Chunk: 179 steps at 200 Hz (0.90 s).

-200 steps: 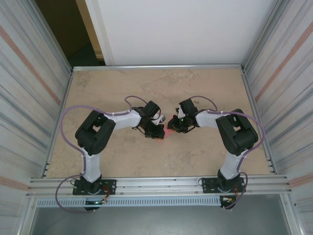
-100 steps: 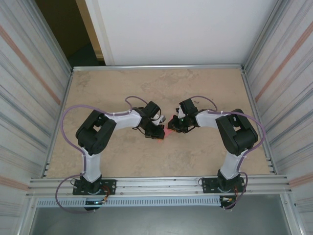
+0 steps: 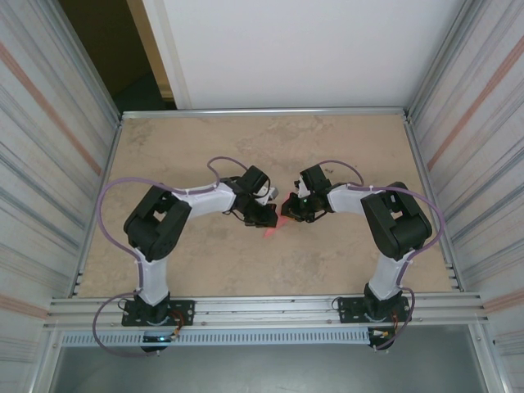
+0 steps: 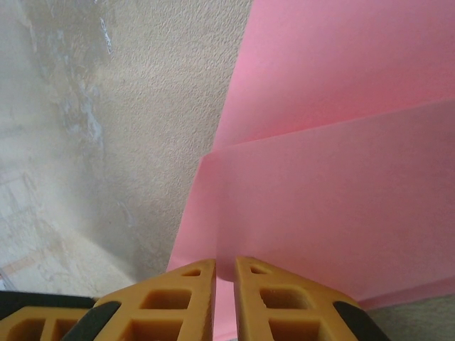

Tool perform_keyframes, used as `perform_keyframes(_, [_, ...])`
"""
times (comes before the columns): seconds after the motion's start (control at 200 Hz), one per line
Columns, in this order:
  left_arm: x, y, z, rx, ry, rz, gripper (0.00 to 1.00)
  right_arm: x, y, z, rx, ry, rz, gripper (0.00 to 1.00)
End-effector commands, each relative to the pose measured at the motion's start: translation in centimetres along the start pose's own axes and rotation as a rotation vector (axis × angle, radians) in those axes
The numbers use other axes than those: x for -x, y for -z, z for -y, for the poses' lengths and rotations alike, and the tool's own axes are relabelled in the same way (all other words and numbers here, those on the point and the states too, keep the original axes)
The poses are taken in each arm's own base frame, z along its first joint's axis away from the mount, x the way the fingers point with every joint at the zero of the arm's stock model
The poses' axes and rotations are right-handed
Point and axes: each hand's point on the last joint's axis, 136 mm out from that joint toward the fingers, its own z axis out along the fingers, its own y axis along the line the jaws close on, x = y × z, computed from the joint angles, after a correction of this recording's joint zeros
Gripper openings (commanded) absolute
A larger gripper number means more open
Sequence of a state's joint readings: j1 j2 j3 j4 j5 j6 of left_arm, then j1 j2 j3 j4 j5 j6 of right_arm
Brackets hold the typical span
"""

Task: Fold a paper plane with a square sheet of paper (pick it up from the middle)
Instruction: Fold the wing for the fifth time at the center of the table.

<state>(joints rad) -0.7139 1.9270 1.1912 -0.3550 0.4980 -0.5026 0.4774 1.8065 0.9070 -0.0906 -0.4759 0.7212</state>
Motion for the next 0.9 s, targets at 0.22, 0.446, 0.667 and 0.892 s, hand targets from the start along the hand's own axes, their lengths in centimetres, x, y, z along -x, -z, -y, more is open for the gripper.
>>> perform_keyframes(0.22, [-1.8, -1.4, -2.1, 0.062, 0.057, -0.065, 0.08, -1.7, -1.6, 3.5, -0.125, -0.031, -0.071, 0.14])
perform_keyframes(0.446, [-3.3, -1.4, -3.1, 0.090, 0.079, -0.093, 0.07, -1.8, -1.8, 4.3, -0.160, -0.042, -0.075, 0.14])
perform_keyframes(0.667, [-5.4, -1.0, -4.1, 0.126, 0.094, -0.121, 0.07, -2.0, -2.0, 5.1, -0.192, -0.055, -0.082, 0.13])
perform_keyframes(0.892, [-7.9, 0.0, -4.8, 0.181, 0.100, -0.157, 0.08, -2.3, -2.4, 5.7, -0.212, -0.069, -0.094, 0.13])
